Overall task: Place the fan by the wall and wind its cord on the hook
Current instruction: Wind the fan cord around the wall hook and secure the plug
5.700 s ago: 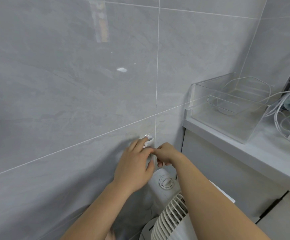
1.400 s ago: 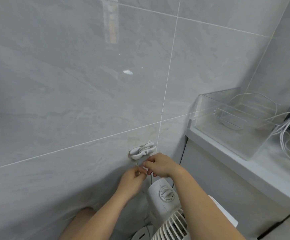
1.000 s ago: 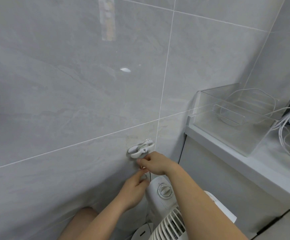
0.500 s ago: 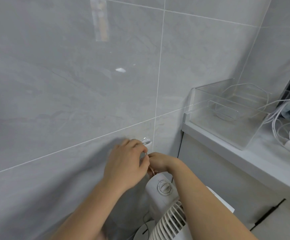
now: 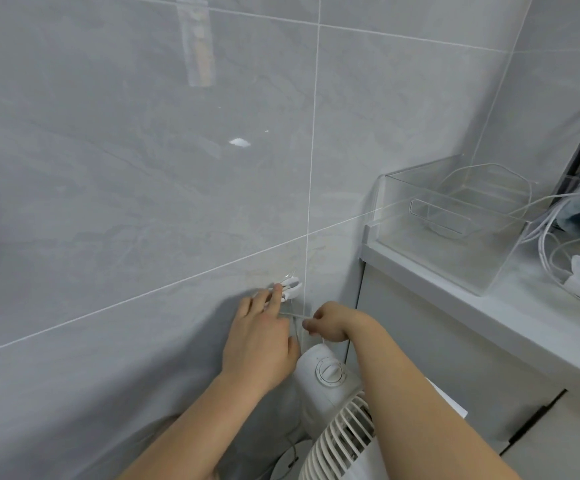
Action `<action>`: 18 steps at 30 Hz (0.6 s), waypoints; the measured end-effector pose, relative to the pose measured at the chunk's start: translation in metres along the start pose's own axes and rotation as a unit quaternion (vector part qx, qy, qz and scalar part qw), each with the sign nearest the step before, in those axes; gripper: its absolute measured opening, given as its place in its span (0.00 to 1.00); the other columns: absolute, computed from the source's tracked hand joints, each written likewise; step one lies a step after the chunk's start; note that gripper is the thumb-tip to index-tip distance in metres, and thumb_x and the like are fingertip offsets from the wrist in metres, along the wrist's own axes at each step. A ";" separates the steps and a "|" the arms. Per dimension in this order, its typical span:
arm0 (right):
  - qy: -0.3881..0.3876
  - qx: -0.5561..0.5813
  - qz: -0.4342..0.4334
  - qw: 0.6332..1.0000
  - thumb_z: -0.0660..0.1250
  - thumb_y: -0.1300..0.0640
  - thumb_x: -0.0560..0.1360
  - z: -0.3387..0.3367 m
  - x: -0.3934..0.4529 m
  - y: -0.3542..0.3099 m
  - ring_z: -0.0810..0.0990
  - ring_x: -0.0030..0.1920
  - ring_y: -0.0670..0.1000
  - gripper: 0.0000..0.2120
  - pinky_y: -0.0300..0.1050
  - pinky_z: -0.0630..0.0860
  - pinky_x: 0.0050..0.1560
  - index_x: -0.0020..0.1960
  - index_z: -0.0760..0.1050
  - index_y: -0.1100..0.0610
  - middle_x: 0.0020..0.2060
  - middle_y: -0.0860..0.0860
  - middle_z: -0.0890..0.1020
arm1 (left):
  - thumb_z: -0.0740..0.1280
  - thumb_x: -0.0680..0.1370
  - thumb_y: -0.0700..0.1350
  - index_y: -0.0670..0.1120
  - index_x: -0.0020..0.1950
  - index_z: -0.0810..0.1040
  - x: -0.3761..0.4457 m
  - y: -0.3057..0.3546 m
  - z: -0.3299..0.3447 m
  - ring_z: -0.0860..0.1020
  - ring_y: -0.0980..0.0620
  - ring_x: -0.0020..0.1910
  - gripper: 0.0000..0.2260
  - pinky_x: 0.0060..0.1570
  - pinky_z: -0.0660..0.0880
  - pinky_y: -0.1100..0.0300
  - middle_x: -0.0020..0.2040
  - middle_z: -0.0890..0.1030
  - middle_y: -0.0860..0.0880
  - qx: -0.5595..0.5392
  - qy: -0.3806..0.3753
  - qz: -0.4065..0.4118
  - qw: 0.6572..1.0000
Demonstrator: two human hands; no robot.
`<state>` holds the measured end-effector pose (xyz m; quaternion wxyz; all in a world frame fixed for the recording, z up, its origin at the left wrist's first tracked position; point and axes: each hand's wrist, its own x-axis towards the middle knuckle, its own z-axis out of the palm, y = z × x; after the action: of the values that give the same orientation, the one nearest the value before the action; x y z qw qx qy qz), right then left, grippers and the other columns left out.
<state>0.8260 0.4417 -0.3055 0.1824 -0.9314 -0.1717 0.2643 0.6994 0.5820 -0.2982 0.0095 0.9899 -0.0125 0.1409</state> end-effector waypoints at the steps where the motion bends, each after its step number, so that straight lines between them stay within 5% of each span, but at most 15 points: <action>1: 0.015 0.019 0.002 1.000 0.62 0.45 0.83 -0.004 -0.001 0.003 0.81 0.56 0.58 0.20 0.45 0.72 0.54 0.56 0.85 0.59 0.55 0.58 0.83 | 0.58 0.75 0.53 0.49 0.46 0.86 0.001 0.000 -0.003 0.66 0.46 0.75 0.17 0.71 0.62 0.50 0.81 0.65 0.45 0.003 0.007 -0.001 1.000; 5: -0.032 0.093 -0.003 0.995 0.67 0.34 0.77 -0.005 -0.004 0.011 0.81 0.48 0.51 0.27 0.47 0.75 0.55 0.49 0.84 0.59 0.49 0.50 0.87 | 0.58 0.78 0.55 0.48 0.48 0.87 0.005 0.000 -0.014 0.69 0.47 0.70 0.19 0.64 0.63 0.50 0.78 0.69 0.47 0.028 0.016 0.002 0.999; 9: -0.060 0.203 0.006 0.977 0.63 0.40 0.82 -0.007 0.000 0.015 0.73 0.34 0.47 0.18 0.46 0.68 0.47 0.41 0.72 0.52 0.35 0.49 0.81 | 0.57 0.79 0.54 0.46 0.50 0.87 0.010 0.001 -0.018 0.70 0.45 0.65 0.21 0.61 0.64 0.49 0.76 0.72 0.46 0.069 0.005 0.004 0.998; 14: 0.037 0.223 0.014 0.974 0.65 0.45 0.82 -0.007 0.006 0.013 0.71 0.33 0.51 0.18 0.43 0.66 0.36 0.39 0.71 0.55 0.33 0.52 0.73 | 0.56 0.80 0.54 0.46 0.52 0.86 0.011 0.005 -0.019 0.70 0.45 0.64 0.20 0.59 0.63 0.49 0.75 0.73 0.45 0.078 -0.008 0.017 0.997; 18: 0.123 0.222 0.009 0.967 0.66 0.47 0.82 -0.008 0.013 0.003 0.63 0.32 0.52 0.22 0.45 0.61 0.35 0.34 0.63 0.54 0.31 0.51 0.65 | 0.58 0.81 0.53 0.43 0.54 0.84 0.010 0.005 -0.015 0.71 0.43 0.69 0.19 0.65 0.65 0.50 0.81 0.62 0.41 0.055 -0.053 0.003 0.997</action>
<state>0.8415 0.4426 -0.3064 0.4017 -0.8945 -0.0771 0.1806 0.7051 0.5770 -0.2806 -0.0458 0.9950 -0.0087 0.0886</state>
